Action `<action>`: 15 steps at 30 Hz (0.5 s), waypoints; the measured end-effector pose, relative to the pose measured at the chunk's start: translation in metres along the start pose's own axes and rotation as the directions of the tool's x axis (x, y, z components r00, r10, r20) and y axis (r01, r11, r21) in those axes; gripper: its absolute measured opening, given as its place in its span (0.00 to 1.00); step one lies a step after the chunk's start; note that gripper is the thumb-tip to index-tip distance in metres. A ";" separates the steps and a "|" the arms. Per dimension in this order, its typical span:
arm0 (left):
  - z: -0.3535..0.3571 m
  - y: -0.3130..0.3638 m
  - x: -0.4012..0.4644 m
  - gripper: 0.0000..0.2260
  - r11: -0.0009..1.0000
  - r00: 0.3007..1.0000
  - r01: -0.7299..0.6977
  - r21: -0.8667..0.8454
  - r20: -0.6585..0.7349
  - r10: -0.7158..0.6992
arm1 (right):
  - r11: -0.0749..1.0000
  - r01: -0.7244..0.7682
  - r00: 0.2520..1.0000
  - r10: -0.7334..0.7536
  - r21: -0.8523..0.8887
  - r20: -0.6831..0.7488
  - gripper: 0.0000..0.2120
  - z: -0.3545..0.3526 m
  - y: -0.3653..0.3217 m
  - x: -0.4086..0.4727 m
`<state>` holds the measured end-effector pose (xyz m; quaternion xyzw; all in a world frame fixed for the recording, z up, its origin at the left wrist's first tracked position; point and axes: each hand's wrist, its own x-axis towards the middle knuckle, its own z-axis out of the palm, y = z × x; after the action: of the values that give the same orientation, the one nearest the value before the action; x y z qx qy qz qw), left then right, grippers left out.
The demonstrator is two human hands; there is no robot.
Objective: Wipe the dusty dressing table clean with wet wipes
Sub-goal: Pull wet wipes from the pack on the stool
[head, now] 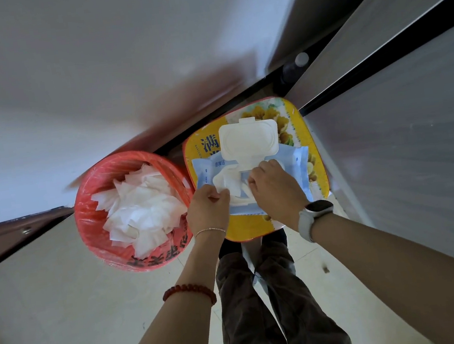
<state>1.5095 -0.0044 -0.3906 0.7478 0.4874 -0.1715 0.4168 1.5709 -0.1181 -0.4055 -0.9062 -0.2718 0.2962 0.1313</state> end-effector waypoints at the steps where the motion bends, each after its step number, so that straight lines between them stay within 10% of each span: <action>1: 0.000 0.000 0.000 0.14 1.000 1.000 -0.002 0.002 0.003 0.002 | 0.999 0.004 0.999 -0.003 -0.045 0.034 0.11 0.004 0.001 0.002; 15: -0.001 -0.005 0.002 0.13 0.998 0.999 -0.053 0.017 0.007 0.053 | 0.979 -0.141 0.990 0.142 0.148 0.005 0.13 -0.009 -0.014 0.008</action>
<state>1.5063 -0.0012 -0.3936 0.7635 0.4647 -0.1671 0.4162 1.5766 -0.1028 -0.3964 -0.9118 -0.1834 0.3215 0.1776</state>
